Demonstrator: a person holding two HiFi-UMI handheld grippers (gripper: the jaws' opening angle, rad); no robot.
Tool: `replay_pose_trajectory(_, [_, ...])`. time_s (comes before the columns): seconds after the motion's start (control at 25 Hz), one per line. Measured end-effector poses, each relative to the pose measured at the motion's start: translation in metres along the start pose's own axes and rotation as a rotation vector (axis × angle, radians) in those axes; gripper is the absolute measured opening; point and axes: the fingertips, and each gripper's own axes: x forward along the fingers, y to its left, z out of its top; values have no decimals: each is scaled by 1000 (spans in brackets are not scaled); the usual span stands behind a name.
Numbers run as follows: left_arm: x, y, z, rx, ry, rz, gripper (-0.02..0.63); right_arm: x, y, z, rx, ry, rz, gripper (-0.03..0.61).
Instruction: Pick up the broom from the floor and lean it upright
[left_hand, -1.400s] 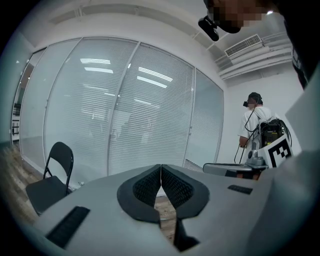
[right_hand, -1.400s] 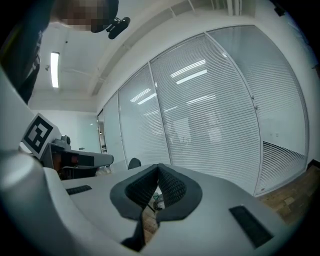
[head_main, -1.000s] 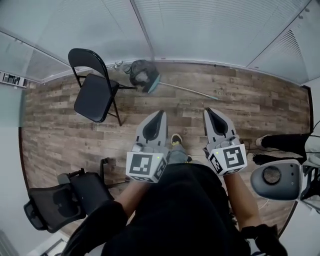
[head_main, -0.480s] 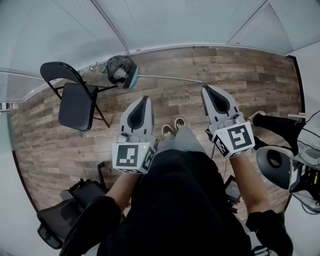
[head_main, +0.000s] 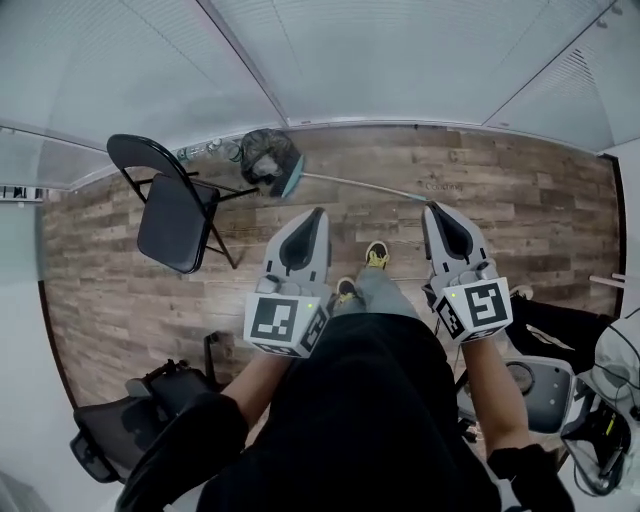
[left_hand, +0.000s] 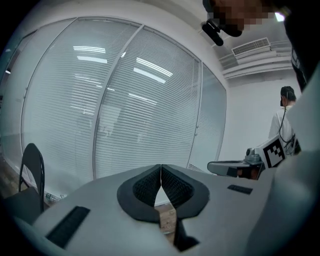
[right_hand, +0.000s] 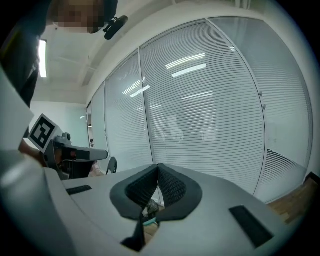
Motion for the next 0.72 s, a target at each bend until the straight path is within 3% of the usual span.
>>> replay_pose_trajectory(0.32, [54,-5,25,50,4,44,21,35,-53,15,-6,-41,25,15])
replay_pose_trajectory(0.72, [103,1,43,66,15,56,21,71,-83,25,9,-43,45,15])
